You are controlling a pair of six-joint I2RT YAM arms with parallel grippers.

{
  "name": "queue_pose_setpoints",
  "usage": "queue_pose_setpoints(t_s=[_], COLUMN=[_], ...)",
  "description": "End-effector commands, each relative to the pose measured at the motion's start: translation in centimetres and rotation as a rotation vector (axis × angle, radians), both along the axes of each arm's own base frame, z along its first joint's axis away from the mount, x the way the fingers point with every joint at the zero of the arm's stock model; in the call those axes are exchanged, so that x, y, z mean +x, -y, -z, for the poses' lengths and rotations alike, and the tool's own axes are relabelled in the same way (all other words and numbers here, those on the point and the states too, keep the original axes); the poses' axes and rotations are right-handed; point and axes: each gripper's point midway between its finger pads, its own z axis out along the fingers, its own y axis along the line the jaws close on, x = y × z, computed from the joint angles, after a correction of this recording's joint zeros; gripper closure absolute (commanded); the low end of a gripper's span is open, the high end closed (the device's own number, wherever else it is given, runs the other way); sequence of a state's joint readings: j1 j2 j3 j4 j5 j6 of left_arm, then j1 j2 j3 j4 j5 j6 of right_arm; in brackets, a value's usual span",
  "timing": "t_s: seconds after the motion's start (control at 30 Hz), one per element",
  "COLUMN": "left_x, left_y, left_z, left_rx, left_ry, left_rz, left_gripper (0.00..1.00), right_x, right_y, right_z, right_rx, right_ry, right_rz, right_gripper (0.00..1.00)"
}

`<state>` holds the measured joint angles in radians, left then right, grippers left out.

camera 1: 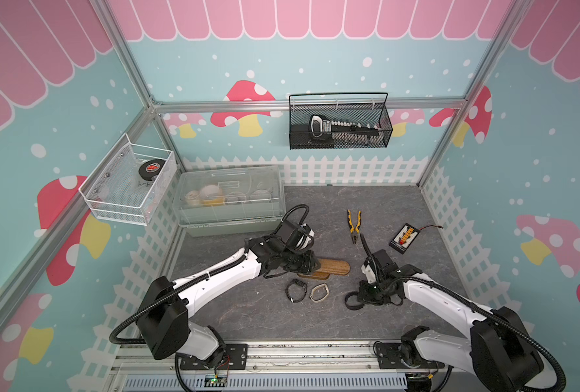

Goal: Place watch on stand
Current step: Pick up the watch at the center of the board.

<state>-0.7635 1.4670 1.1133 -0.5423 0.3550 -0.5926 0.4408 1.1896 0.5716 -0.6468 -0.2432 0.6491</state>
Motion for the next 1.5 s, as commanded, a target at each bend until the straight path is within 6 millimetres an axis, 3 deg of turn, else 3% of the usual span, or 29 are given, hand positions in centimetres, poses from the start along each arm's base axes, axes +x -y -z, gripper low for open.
queue_pose_setpoints(t_s=[0.0, 0.27, 0.43, 0.7, 0.87, 1.1, 1.33, 1.47], left_x=[0.0, 0.0, 0.4, 0.4, 0.2, -0.7, -1.2, -0.8], left_y=[-0.7, -0.8, -0.4, 2.1, 4.3, 6.1, 6.3, 6.7], left_z=[-0.5, -0.8, -2.3, -7.0, -9.5, -9.9, -6.8, -6.3], left_rx=[-0.001, -0.009, -0.045, -0.221, -0.332, -0.317, -0.132, -0.09], left_ry=[0.025, 0.031, 0.048, 0.06, 0.055, 0.064, 0.043, 0.048], left_rz=[0.004, 0.006, 0.009, 0.055, 0.092, 0.123, 0.102, 0.093], left_gripper=[0.71, 0.71, 0.71, 0.64, 0.58, 0.55, 0.56, 0.56], right_x=[0.4, 0.6, 1.5, 4.3, 6.2, 7.6, 7.8, 7.6], right_y=[-0.1, -0.2, -0.9, -2.3, -2.6, -2.7, -3.0, -3.1], right_z=[-0.7, -2.2, -6.3, -13.4, -15.8, -17.2, -17.8, -18.1], right_rx=[-0.007, 0.001, 0.052, 0.081, 0.034, -0.006, 0.013, 0.024], right_ry=[0.011, 0.043, 0.14, 0.279, 0.31, 0.326, 0.334, 0.342], right_rz=[0.006, -0.008, -0.035, -0.126, -0.178, -0.196, -0.181, -0.178], right_gripper=[0.84, 0.94, 0.96, 0.98, 0.98, 0.98, 0.98, 0.98])
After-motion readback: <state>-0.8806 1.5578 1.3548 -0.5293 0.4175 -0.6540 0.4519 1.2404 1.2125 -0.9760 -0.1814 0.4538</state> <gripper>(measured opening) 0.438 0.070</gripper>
